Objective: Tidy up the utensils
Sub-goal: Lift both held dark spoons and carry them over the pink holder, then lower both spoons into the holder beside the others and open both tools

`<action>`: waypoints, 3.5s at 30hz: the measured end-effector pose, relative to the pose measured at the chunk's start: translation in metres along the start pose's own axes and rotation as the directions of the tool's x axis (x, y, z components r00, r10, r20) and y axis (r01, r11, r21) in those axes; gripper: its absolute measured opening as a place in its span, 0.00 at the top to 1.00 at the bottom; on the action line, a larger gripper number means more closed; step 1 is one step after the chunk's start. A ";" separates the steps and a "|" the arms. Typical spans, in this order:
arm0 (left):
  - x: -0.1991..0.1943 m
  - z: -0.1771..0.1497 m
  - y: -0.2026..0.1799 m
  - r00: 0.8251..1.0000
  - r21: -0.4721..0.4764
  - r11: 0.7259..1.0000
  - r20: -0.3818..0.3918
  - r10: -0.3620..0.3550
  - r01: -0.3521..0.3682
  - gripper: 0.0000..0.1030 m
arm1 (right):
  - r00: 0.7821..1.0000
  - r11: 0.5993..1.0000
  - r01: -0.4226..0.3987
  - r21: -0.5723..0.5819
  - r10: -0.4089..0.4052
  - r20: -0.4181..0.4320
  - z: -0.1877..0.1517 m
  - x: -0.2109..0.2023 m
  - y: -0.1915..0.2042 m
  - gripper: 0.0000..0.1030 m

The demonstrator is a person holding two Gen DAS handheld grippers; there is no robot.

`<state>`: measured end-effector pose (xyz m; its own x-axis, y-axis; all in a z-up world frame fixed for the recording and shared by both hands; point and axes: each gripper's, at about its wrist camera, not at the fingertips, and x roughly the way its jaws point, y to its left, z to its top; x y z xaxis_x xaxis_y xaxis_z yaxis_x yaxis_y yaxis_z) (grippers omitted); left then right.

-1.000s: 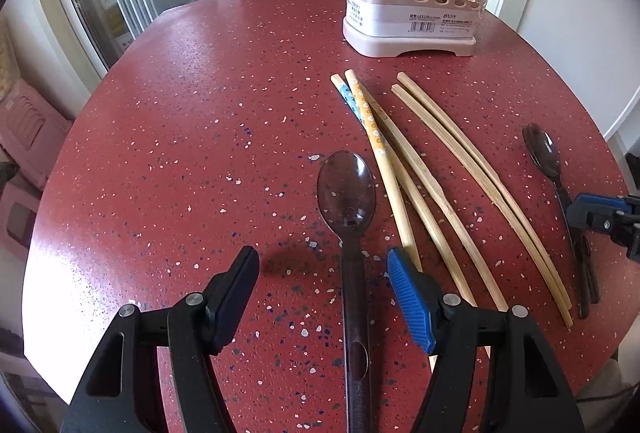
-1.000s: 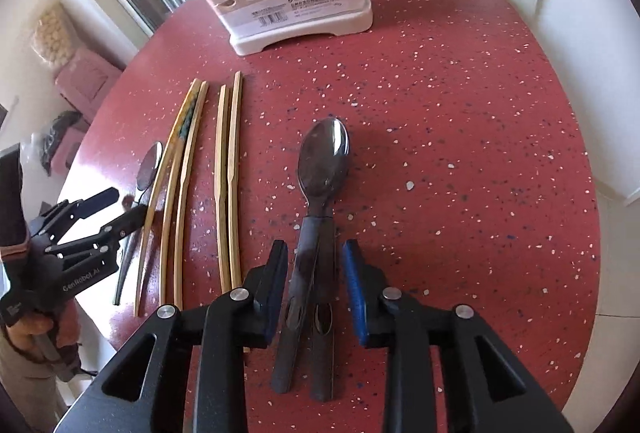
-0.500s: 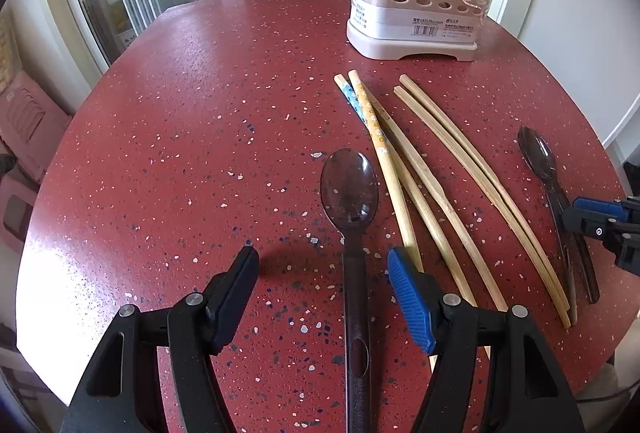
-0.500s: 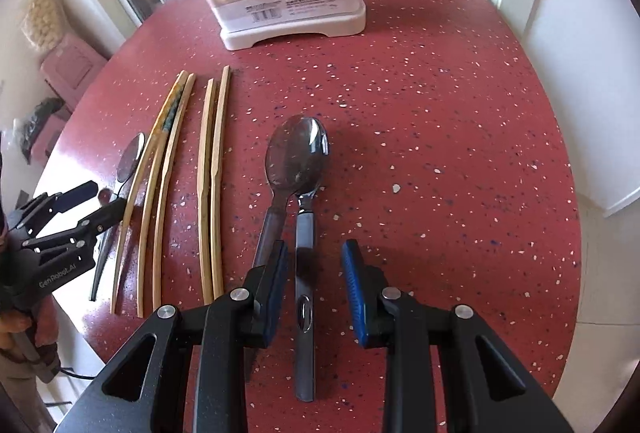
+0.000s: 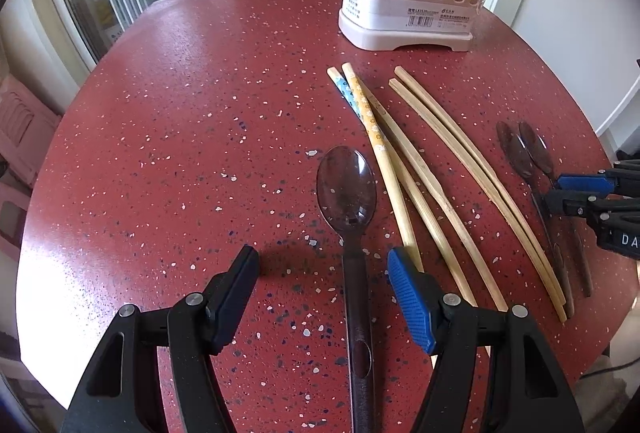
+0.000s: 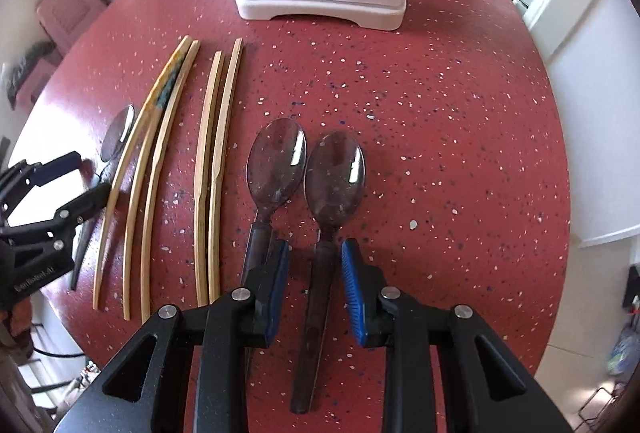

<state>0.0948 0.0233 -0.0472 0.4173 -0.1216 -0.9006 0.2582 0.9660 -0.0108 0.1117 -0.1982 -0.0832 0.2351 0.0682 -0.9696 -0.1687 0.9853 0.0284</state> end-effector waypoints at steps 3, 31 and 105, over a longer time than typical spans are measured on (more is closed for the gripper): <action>0.002 0.004 -0.001 1.000 0.018 1.000 -0.024 -0.001 0.002 0.10 | 1.000 0.999 -0.025 0.023 0.025 -0.010 0.004 0.000 -0.007 0.88; -0.065 0.013 -0.001 0.951 -0.102 0.992 0.305 -0.043 0.078 0.60 | 0.906 0.959 -0.278 0.058 0.242 0.347 -0.023 -0.053 -0.055 0.88; -0.028 0.203 -0.032 0.790 -0.102 0.995 0.609 0.074 -0.014 0.59 | 0.655 0.992 -0.123 0.018 0.068 0.753 0.151 -0.076 -0.054 0.65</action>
<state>0.2515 -0.0502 0.0669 0.8793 -0.1638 -0.4473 0.1621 0.9859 -0.0423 0.2475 -0.2329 0.0252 0.8632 0.2295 -0.4498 -0.1792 0.9720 0.1521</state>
